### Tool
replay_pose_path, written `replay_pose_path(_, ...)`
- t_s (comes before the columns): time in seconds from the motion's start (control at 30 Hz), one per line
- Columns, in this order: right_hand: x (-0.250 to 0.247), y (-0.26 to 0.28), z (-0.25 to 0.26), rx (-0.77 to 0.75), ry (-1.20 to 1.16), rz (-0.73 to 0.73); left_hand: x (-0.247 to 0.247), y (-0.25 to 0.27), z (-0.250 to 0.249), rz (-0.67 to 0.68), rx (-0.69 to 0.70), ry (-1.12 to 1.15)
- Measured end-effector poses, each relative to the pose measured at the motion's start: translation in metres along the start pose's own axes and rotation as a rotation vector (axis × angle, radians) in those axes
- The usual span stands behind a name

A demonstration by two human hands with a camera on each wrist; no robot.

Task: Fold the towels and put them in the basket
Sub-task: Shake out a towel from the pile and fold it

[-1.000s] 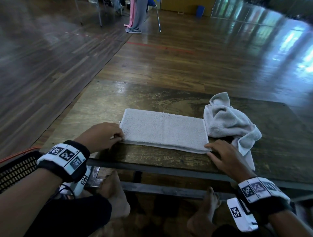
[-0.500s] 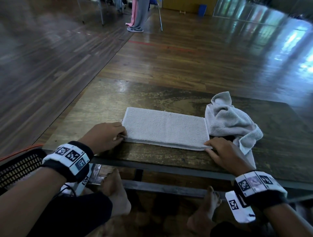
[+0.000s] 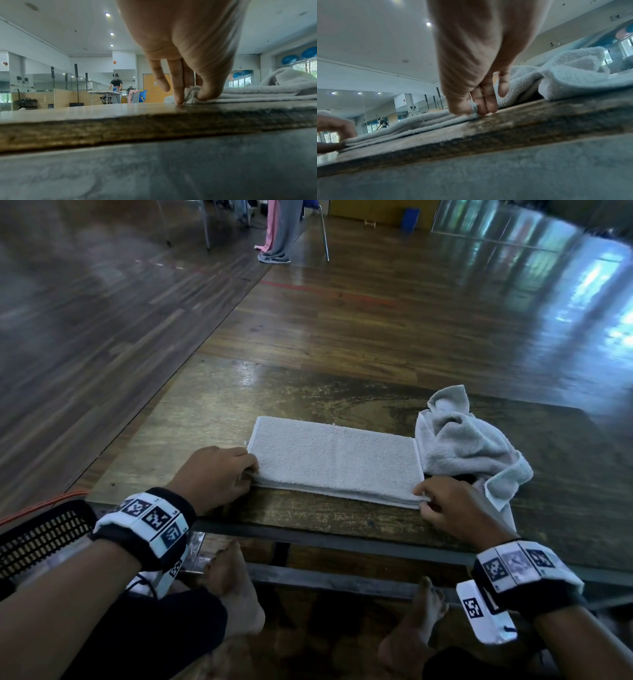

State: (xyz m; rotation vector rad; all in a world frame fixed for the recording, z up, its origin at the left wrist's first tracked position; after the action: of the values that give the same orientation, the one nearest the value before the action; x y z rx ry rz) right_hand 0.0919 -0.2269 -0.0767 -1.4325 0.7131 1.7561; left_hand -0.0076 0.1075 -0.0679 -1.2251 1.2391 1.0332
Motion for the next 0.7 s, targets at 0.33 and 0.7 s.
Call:
replay_pose_path(0.33, -0.025, 0.007, 0.008, -0.048, 0.086, -0.177, -0.013, 0.006, 0.008, -0.049, 0.033, 0.110)
replay_pose_path(0.7, -0.012, 0.007, -0.001, -0.055, 0.038, -0.102, -0.007, 0.004, 0.011, -0.039, 0.064, 0.186)
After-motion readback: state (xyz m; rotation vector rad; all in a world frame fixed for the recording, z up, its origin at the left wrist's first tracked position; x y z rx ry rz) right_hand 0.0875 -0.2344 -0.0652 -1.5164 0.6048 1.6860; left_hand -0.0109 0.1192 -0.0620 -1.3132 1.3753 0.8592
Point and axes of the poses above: each hand's wrist, its own y-axis away from the middle knuckle, its own x-axis out of the palm, z = x × y, the point moved 8 cm from there along -y, towards the middle knuckle, and after that the axes turned 1 degree about z, right-handed, at the moved point
